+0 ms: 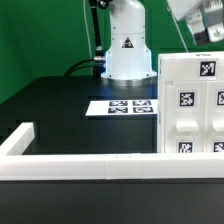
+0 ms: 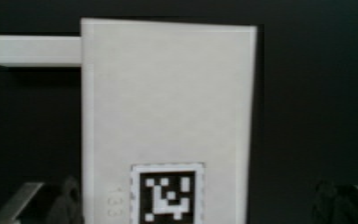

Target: Assemble cabinet

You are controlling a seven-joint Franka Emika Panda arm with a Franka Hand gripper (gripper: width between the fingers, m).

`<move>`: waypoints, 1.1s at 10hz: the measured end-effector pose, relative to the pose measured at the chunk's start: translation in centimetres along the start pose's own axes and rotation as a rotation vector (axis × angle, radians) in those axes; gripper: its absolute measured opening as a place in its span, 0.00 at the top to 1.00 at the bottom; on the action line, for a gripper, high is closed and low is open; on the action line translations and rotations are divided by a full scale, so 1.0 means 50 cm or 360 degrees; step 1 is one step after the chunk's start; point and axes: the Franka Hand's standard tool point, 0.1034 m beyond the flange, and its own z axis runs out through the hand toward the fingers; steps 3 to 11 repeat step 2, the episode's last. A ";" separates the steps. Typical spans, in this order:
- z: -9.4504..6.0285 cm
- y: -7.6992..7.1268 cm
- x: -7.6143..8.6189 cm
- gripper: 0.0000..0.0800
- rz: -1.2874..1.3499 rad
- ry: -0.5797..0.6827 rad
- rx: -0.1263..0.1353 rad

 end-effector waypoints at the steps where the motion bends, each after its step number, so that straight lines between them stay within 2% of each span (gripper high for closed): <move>1: 0.012 0.005 0.002 0.19 0.0001 0.0002 -0.0015; 11: 0.016 0.007 0.003 0.19 0.0001 0.0002 -0.0021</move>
Offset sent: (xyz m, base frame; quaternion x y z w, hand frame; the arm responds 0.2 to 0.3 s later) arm 0.0000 0.0000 0.0000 0.0000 0.0000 0.0000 1.0000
